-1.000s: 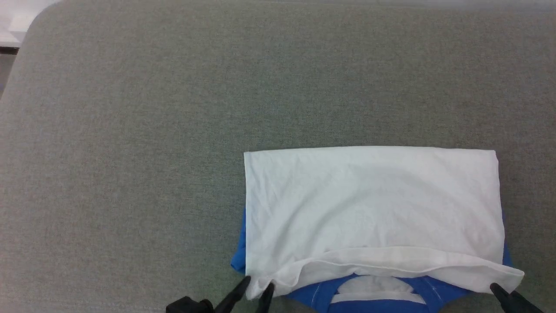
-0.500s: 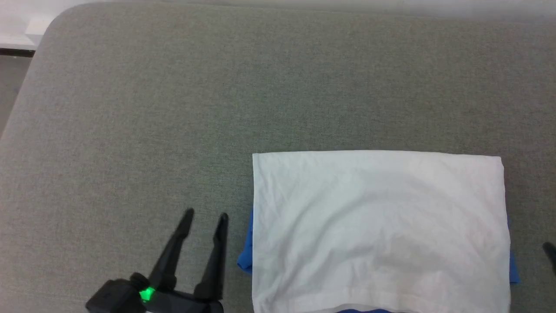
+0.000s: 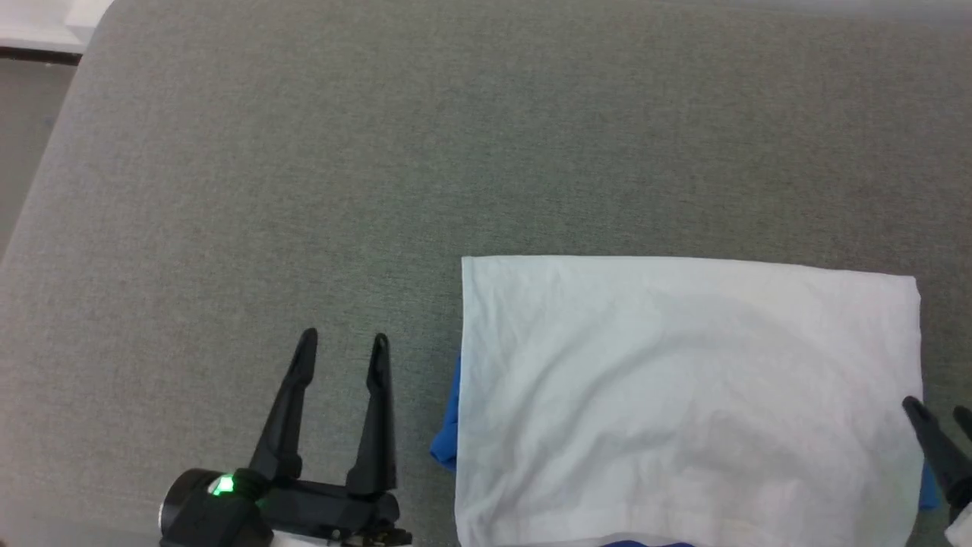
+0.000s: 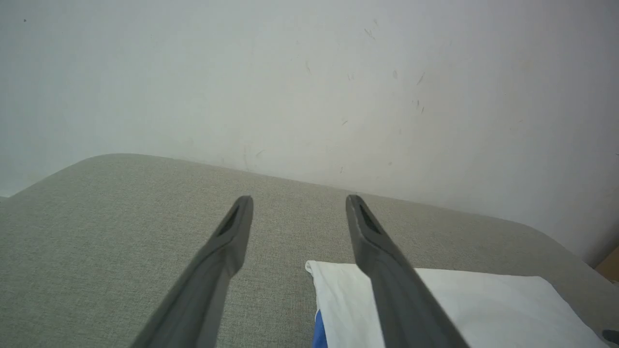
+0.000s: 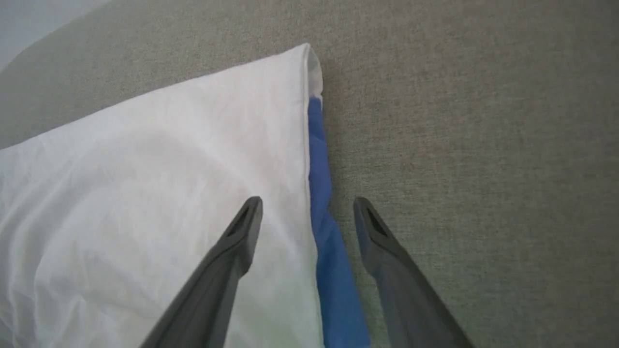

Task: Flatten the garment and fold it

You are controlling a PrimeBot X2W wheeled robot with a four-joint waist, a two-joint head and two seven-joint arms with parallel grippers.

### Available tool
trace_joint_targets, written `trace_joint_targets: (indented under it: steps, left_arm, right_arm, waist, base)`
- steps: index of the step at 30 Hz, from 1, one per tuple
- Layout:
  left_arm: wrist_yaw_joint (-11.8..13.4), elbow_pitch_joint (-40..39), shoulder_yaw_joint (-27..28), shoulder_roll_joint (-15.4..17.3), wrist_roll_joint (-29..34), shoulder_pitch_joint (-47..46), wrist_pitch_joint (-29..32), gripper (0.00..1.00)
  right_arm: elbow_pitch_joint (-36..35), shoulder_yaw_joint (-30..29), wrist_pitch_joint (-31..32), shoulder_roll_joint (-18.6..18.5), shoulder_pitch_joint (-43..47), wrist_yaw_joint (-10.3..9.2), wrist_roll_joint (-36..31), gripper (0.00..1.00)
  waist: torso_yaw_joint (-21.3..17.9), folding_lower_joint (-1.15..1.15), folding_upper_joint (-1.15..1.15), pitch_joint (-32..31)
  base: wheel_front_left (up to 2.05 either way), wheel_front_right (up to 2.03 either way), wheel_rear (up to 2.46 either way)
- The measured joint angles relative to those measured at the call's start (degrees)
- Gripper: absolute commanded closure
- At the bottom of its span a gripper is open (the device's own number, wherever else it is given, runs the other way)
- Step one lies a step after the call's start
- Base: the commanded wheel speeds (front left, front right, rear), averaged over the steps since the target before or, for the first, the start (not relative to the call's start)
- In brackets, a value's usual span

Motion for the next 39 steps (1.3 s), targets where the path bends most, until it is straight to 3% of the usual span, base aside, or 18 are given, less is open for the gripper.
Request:
trace_joint_targets:
  steps: [9,11,12,22,33,36,39]
  left_arm:
    - [-2.02,1.82,0.16,-2.09,1.47,-0.02,0.00,0.00]
    - [-2.49,1.86,0.37,-2.26,1.49,-0.01,0.00,0.00]
    - [-2.54,1.86,0.47,-2.42,1.63,-0.01,0.00,0.00]
    - [-3.46,2.13,1.09,-3.54,2.69,-0.01,0.00,0.00]
    - [-4.47,3.96,0.90,-3.77,3.07,-0.21,0.00,0.00]
    - [-4.52,4.16,0.98,-3.79,3.05,-0.21,0.00,0.00]
    - [-4.54,4.39,0.97,-3.80,3.04,-0.21,0.00,0.00]
  right_arm:
    - [7.19,4.07,0.82,-3.57,-0.73,0.00,-1.11,0.00]
    - [7.83,4.08,1.04,-3.88,-0.86,0.00,-0.19,0.71]
    - [8.08,4.00,1.10,-3.89,-0.90,0.00,0.20,1.00]
    - [9.49,2.87,-1.24,-3.14,-4.97,0.02,1.40,1.00]
    - [16.94,-14.78,-2.12,-8.29,-9.99,0.01,-1.26,1.00]
    - [17.27,-17.05,-2.14,-8.61,-10.01,0.01,-2.11,1.00]
    - [14.64,-15.47,-0.37,-7.67,-9.99,0.01,-1.66,1.00]
  waist:
    - [2.69,0.00,0.00,0.96]
    - [3.05,0.00,0.00,1.12]
    - [3.18,0.00,0.00,1.20]
    - [2.40,0.00,0.00,1.26]
    - [-0.05,0.00,0.01,0.86]
    - [-0.12,0.00,0.00,0.71]
    - [-0.41,0.00,0.01,0.55]
  base:
    - [0.00,0.00,0.00]
    - [0.00,0.00,0.00]
    - [0.00,0.00,0.00]
    - [0.00,0.00,0.00]
    - [0.00,0.00,0.00]
    - [0.00,0.00,0.00]
    - [0.00,0.00,0.00]
